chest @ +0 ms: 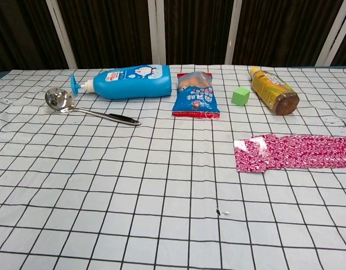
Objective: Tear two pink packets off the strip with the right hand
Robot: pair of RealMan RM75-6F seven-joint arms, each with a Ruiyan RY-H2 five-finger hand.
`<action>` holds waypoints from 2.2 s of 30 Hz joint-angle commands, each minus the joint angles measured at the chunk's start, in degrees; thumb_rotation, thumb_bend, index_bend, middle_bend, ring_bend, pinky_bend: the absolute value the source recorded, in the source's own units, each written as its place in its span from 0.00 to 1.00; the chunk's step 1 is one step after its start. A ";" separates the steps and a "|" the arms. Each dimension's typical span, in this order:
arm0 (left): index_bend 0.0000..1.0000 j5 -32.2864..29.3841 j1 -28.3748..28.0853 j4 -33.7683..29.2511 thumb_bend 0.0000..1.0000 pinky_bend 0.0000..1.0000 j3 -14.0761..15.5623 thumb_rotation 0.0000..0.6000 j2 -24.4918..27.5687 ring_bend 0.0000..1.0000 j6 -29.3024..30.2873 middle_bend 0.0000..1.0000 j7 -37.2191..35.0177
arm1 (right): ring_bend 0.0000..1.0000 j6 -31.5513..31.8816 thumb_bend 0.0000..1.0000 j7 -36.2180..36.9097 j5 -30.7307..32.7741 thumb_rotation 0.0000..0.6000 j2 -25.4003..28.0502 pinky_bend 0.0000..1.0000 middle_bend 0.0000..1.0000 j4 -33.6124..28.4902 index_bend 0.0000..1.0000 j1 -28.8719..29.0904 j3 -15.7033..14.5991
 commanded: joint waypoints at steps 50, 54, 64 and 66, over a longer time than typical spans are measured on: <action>0.16 0.07 0.10 -0.51 0.28 0.08 0.26 1.00 0.19 0.00 -0.15 0.00 0.18 | 0.78 -22.72 0.63 -15.50 4.27 1.00 -2.76 0.65 0.72 -11.71 0.04 16.05 3.30; 0.16 -0.24 0.15 -0.51 0.28 0.08 0.13 1.00 0.20 0.00 -0.10 0.00 0.15 | 0.84 -27.00 0.79 -20.21 6.95 1.00 -5.83 0.69 0.81 -12.07 0.08 19.00 3.56; 0.16 -0.85 -0.02 -0.62 0.28 0.08 -0.09 1.00 0.13 0.00 -0.47 0.00 0.46 | 0.86 -33.61 0.87 -31.32 16.00 1.00 -13.28 0.70 0.84 -11.70 0.09 24.39 3.75; 0.16 -0.99 -0.03 -0.62 0.28 0.08 -0.14 1.00 0.16 0.00 -0.49 0.00 0.38 | 0.86 -34.53 0.87 -32.93 18.02 1.00 -14.54 0.70 0.84 -11.49 0.09 25.37 3.78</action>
